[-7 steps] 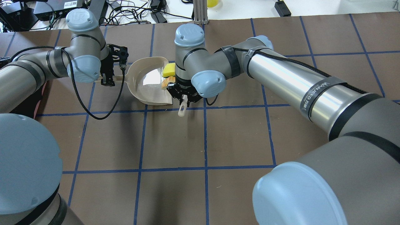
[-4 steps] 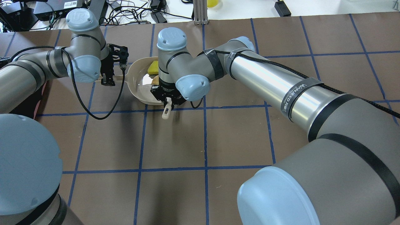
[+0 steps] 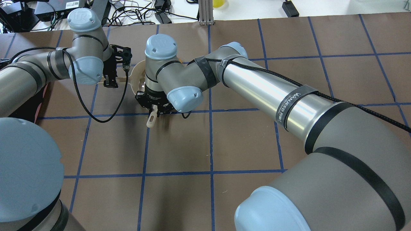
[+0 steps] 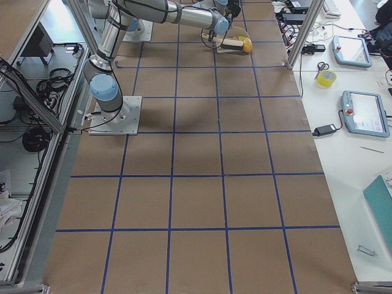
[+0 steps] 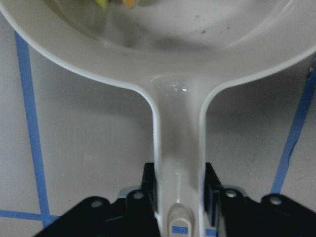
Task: Sweep and dump trash into bin
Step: 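Sweep the trash toward the dustpan with the right gripper's brush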
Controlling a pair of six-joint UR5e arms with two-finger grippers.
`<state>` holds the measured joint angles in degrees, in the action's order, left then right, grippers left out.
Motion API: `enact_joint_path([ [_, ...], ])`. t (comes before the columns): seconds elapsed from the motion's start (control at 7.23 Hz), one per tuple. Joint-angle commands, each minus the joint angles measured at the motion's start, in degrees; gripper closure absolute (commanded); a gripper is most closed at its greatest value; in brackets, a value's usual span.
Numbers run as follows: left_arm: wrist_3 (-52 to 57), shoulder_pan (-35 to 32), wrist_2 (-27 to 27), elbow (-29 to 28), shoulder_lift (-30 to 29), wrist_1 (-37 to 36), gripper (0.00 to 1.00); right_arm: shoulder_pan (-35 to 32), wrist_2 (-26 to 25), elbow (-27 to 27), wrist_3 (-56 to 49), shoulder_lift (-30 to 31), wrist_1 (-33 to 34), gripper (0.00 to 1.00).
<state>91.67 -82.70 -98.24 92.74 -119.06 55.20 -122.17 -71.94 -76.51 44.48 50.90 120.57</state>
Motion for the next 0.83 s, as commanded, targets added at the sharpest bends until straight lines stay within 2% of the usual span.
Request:
enact_joint_path([
  [0.0,0.0,0.0,0.1,0.1,0.1,0.0,0.95,-1.9,1.2,0.8,3.0,0.3,1.2,1.00],
  [0.55,0.0,0.0,0.2,0.1,0.2,0.0,0.95,-0.1,-5.4,0.7,2.3,2.4,-2.0,1.00],
  [0.69,0.0,0.0,0.3,0.1,0.2,0.0,0.95,0.4,-7.7,0.7,2.3,3.6,-4.5,1.00],
])
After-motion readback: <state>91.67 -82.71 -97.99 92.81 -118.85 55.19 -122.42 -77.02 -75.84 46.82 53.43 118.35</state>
